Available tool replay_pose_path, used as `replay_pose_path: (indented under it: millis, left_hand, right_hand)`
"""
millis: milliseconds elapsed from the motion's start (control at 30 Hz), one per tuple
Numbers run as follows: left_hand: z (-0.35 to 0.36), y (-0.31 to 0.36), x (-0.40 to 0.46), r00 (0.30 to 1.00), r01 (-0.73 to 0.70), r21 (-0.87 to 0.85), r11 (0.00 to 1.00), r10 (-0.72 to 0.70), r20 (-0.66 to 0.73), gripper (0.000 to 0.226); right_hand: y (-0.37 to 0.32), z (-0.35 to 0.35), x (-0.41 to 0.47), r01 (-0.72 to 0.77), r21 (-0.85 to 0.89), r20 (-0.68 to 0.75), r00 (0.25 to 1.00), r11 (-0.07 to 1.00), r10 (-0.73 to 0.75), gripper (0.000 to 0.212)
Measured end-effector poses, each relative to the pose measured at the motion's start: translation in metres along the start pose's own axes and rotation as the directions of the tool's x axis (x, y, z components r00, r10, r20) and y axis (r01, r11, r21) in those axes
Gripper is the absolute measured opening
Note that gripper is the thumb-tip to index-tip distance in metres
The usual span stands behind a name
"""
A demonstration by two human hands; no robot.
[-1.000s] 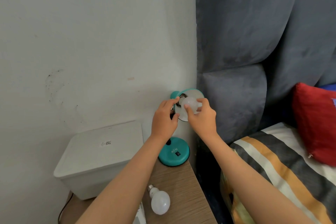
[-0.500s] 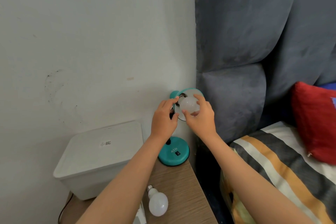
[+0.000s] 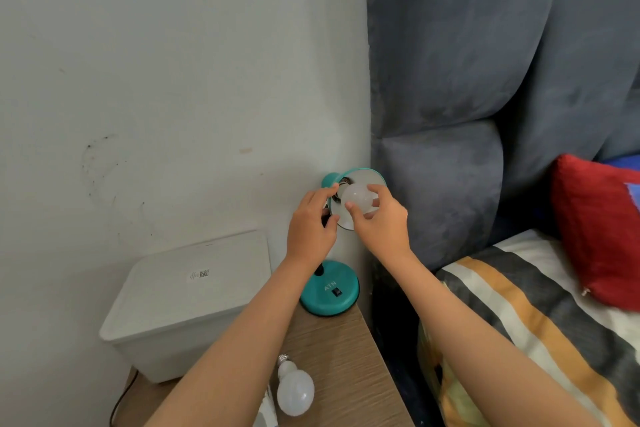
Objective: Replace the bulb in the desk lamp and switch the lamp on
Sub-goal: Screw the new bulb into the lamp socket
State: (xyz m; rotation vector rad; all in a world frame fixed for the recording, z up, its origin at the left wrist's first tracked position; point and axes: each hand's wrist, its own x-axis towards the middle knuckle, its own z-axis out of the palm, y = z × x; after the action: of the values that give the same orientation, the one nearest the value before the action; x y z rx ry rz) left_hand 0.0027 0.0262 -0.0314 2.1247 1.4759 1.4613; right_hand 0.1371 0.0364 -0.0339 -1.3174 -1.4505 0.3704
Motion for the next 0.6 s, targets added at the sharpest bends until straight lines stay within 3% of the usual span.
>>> replay_pose_path:
  millis: [133, 600]
  left_hand:
    - [-0.0002, 0.0008, -0.0007, 1.0, -0.002, 0.009, 1.0, 0.002, 0.001, 0.05]
    - [0.0002, 0.0035, -0.0007, 1.0, 0.008, 0.018, 1.0, -0.008, 0.002, 0.05]
  right_hand:
    - [0.0019, -0.0006, -0.002, 0.079, -0.021, 0.059, 0.995, 0.997, -0.078, 0.059]
    - [-0.0033, -0.0034, 0.0036, -0.016, -0.034, 0.091, 0.996, 0.999, 0.019, 0.058]
